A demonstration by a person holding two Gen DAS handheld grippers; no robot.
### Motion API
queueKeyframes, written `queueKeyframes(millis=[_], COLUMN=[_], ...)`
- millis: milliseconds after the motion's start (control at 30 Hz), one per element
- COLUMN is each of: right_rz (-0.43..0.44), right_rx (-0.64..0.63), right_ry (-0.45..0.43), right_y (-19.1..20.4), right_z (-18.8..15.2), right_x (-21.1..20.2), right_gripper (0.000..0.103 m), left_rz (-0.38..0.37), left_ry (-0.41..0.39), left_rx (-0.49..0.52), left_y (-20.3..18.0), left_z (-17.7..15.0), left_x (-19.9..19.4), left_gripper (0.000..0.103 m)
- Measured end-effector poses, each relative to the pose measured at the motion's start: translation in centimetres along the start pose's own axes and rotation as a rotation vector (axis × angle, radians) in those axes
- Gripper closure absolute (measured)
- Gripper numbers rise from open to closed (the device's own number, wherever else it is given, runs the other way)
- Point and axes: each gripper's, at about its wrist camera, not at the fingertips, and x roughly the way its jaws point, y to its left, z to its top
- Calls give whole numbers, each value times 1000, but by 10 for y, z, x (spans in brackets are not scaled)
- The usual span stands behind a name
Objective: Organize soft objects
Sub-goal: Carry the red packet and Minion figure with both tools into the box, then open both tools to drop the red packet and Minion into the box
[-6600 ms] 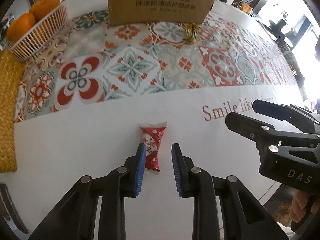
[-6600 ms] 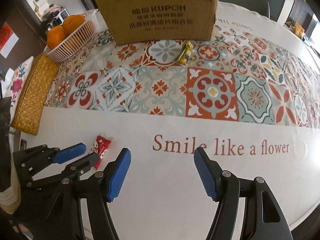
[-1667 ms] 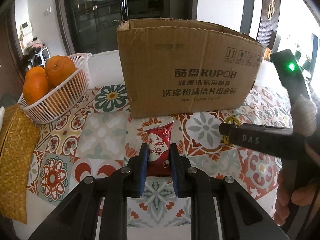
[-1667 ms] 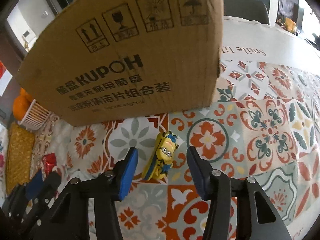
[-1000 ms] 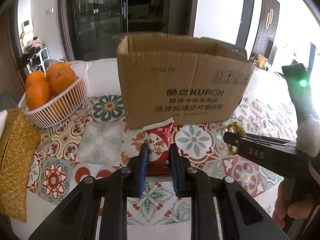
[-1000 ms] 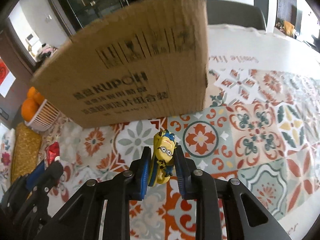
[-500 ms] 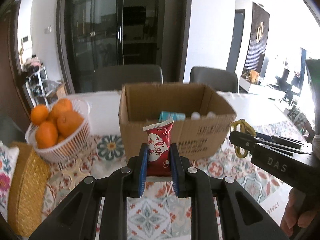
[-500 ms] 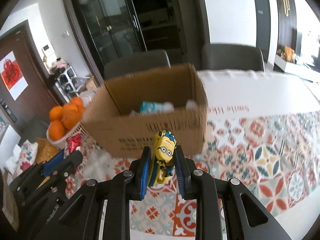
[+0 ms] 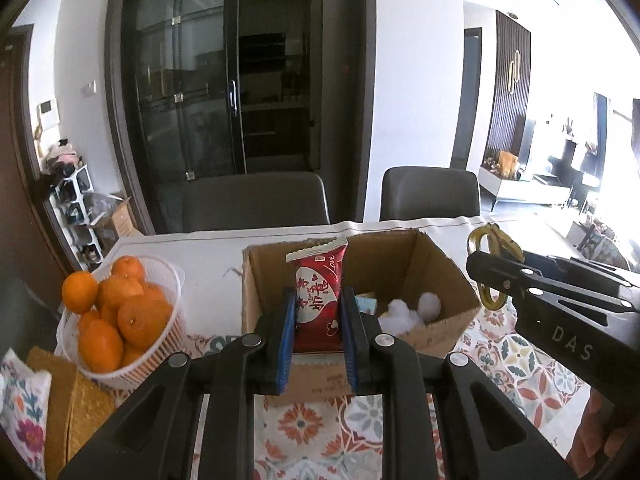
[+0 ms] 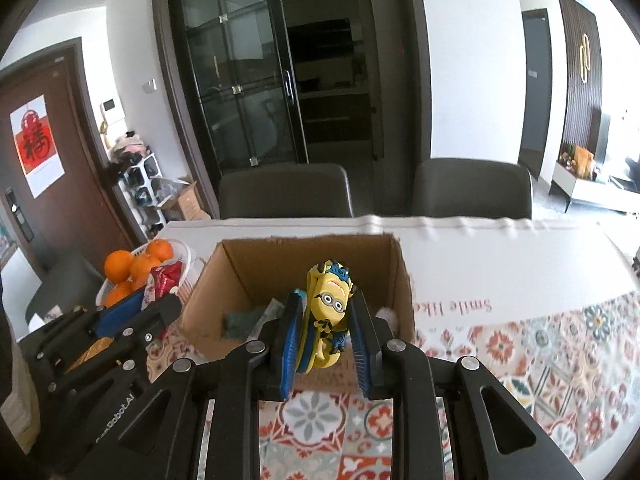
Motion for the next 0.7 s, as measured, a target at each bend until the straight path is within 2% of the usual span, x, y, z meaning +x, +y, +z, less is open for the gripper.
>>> queueKeyframes(millis=[367,600,667,700], right_rz=[12,10,17,11], right_rx=[-18,-11,-6,-1], right_ry=[50,129,154,164], right_y=[-4,-11,-14,-15], right_z=[27,31,30,30], right_x=[39,71,79,82], right_gripper=[78,78,78,73], left_rz=[4,-6,-13,-19], left_ry=[53,136,173,192], left_rx=[36,25,25,21], left_y=[1,4,4,4], left_z=[27,33,32,31], left_x=[42,74,82,86], left_gripper=[81,80,79,74])
